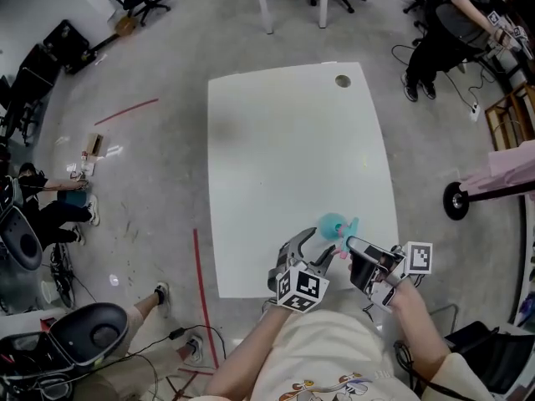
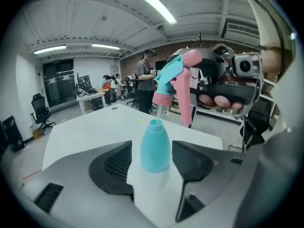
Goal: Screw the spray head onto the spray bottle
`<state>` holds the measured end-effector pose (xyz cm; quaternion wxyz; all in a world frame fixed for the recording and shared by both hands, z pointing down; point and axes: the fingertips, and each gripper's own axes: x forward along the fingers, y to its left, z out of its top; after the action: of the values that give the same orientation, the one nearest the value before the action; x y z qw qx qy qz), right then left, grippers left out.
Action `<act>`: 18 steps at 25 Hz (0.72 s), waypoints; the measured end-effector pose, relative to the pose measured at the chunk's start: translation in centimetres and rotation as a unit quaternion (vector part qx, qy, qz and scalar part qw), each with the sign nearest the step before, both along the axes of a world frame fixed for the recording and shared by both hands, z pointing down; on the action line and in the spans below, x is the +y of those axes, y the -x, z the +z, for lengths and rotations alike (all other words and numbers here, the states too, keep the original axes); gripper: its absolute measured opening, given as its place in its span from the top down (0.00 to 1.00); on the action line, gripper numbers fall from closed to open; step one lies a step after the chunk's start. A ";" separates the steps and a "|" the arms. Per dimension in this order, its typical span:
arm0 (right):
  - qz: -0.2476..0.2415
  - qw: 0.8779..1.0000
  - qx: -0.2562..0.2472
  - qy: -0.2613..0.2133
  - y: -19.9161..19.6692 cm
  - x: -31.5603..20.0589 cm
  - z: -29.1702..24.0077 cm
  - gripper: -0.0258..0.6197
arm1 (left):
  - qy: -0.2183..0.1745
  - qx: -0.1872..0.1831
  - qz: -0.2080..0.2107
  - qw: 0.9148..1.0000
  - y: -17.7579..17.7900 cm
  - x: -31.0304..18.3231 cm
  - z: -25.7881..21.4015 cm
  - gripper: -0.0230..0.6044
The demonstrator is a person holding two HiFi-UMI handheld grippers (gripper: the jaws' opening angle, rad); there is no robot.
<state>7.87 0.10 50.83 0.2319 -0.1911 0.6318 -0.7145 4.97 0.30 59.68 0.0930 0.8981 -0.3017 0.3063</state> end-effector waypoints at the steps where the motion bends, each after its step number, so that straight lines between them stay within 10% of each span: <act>1: -0.006 1.000 0.005 0.005 0.1 -0.1 0.5 0.72 | -0.002 -0.008 0.010 1.000 -0.2 -0.1 0.4 0.54; 12: -0.007 0.999 0.019 0.041 0.7 -1.1 3.5 0.71 | 0.006 -0.013 0.062 0.998 0.0 0.2 1.9 0.52; 18: -0.003 1.000 0.005 0.023 0.9 -1.0 3.2 0.71 | -0.006 -0.024 0.090 0.996 -1.4 -0.9 5.2 0.26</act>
<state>6.98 -0.85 54.00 0.2223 -0.1981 0.6167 -0.7287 6.41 -0.64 64.90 0.0527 0.9145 -0.2232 0.3333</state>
